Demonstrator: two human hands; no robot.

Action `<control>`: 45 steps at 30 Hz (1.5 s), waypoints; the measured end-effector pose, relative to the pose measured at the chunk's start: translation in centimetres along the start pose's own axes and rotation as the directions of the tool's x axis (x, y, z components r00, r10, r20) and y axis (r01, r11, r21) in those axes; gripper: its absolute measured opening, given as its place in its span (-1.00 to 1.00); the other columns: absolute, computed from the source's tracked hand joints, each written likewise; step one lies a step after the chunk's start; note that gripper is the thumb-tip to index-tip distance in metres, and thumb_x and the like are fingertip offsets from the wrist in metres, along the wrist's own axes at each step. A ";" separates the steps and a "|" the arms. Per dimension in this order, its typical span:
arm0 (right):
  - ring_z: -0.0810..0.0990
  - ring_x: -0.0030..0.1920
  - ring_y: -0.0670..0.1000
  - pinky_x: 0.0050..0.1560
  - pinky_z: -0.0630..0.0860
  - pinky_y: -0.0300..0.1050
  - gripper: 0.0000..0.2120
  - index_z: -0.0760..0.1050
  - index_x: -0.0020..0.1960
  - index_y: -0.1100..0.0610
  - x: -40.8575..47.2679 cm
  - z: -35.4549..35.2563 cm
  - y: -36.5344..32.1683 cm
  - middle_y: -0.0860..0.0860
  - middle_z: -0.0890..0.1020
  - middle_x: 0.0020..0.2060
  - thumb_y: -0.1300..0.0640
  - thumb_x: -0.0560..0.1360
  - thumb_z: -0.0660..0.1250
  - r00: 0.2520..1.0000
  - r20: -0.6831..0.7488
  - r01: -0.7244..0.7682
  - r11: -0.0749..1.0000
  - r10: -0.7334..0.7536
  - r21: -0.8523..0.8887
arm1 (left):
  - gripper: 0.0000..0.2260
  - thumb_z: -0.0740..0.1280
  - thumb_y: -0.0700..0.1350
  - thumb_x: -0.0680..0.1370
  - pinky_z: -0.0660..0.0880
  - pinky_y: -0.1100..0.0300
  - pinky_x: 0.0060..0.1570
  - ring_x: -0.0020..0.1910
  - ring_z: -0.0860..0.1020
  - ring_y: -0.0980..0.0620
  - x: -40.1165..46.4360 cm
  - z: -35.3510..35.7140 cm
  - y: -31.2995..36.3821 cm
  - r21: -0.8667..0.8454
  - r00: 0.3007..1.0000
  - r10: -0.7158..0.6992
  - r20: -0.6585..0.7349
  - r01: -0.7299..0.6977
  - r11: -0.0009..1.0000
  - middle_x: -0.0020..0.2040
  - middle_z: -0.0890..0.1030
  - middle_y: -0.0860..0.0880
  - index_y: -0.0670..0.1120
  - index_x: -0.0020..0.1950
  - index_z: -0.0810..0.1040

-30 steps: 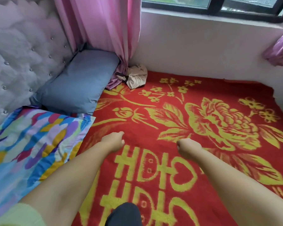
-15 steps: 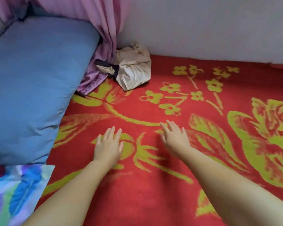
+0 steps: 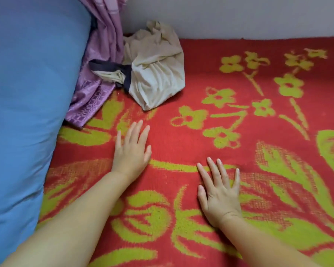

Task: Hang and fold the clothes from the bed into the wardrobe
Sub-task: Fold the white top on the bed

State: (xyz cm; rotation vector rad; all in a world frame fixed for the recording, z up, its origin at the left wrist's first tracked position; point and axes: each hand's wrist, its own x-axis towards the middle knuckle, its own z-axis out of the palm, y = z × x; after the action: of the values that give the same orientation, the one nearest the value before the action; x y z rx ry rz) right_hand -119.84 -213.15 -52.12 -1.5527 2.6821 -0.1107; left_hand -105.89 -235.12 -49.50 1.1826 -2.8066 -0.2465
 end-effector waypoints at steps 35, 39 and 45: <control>0.13 0.53 0.07 0.44 -0.07 0.36 -0.45 0.23 0.50 -0.04 0.8 -0.1 0.3 0.02 0.23 0.51 -0.09 0.54 -0.05 0.999 0.037 -0.022 0.998 0.020 0.055 | -0.83 0.13 -0.21 0.60 0.34 -0.11 -0.15 -0.04 0.49 -0.43 11.7 -0.7 0.9 -0.189 0.981 -0.144 -0.133 0.118 0.975 -0.02 0.53 -0.42 -0.28 0.04 0.44; -0.02 0.55 0.03 0.45 -0.24 0.30 -0.41 0.12 0.54 -0.09 1.1 0.0 0.3 -0.02 0.11 0.55 -0.13 0.52 -0.16 0.997 0.070 -0.034 0.997 0.028 0.073 | -0.83 0.12 -0.25 0.57 0.18 -0.02 -0.25 -0.16 0.50 -0.41 3.7 1.8 4.7 -0.243 0.979 -0.055 -0.196 0.006 0.970 -0.15 0.55 -0.42 -0.32 -0.05 0.45; -0.06 0.55 -0.01 0.46 -0.24 0.24 -0.47 0.06 0.55 -0.07 1.0 0.3 0.7 -0.04 0.05 0.56 -0.08 0.60 -0.04 0.999 0.030 -0.035 0.998 0.034 0.050 | -0.79 0.20 -0.11 0.57 0.11 0.05 -0.29 -0.25 0.56 -0.34 -6.9 2.2 9.0 -0.107 0.990 -0.023 -0.140 0.007 0.994 -0.23 0.61 -0.33 -0.22 -0.13 0.50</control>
State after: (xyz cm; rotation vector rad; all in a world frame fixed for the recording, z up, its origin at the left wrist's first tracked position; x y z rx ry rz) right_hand -120.88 -213.68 -52.49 -1.4817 2.6609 -0.1526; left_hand -107.69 -223.75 -50.11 1.1505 -2.6291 -0.2969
